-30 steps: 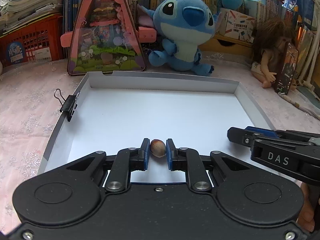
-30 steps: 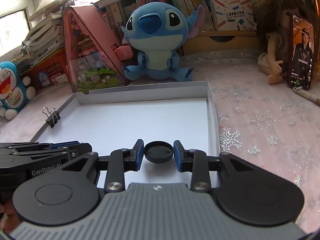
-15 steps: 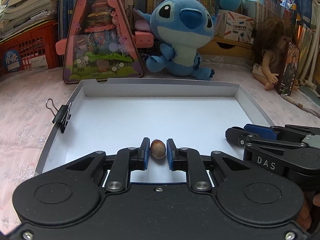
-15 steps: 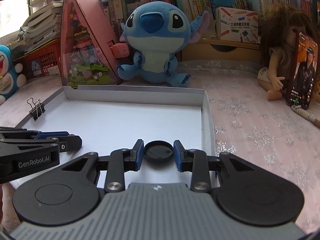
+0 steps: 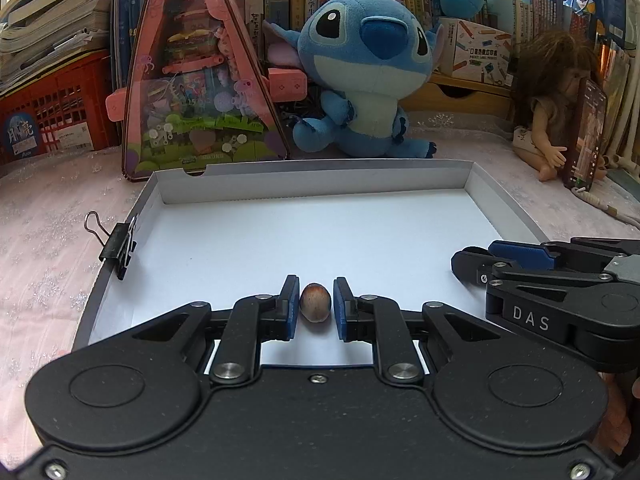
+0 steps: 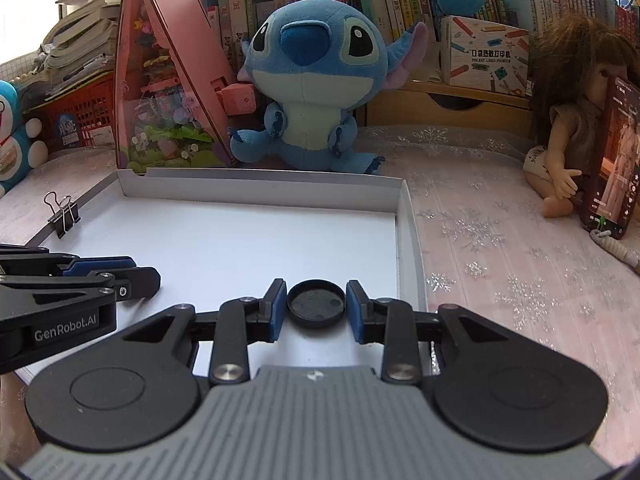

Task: Organize rigid objects
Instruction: 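Carry nut and lid into the white tray and open both grippers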

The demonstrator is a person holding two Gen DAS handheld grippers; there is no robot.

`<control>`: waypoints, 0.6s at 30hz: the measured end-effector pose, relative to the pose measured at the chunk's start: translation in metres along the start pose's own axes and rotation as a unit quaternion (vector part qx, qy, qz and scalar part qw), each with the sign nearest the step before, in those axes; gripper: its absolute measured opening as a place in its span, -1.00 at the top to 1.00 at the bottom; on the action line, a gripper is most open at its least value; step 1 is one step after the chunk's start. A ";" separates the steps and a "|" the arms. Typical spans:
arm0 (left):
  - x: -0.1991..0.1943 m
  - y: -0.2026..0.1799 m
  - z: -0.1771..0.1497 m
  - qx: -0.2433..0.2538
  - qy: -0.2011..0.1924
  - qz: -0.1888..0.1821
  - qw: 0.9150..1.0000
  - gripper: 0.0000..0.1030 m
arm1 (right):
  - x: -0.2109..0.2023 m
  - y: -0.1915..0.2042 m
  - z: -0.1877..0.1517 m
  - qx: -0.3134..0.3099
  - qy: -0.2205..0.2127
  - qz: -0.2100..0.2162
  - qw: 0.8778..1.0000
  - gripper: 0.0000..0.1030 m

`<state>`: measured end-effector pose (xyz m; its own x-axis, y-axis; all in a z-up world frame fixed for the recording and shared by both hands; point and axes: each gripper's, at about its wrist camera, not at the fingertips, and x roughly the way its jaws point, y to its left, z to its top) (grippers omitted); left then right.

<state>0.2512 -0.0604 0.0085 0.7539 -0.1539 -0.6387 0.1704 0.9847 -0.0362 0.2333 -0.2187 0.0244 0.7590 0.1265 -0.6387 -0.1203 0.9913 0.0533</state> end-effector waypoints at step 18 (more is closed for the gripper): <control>-0.016 -0.004 0.006 0.000 0.002 0.000 1.000 0.14 | -0.015 0.004 0.009 0.003 -0.008 0.006 1.000 -0.35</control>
<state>0.2423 -0.0621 0.0234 0.7516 -0.1542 -0.6413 0.1710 0.9846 -0.0364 0.2268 -0.2167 0.0409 0.7680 0.1391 -0.6252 -0.1255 0.9899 0.0660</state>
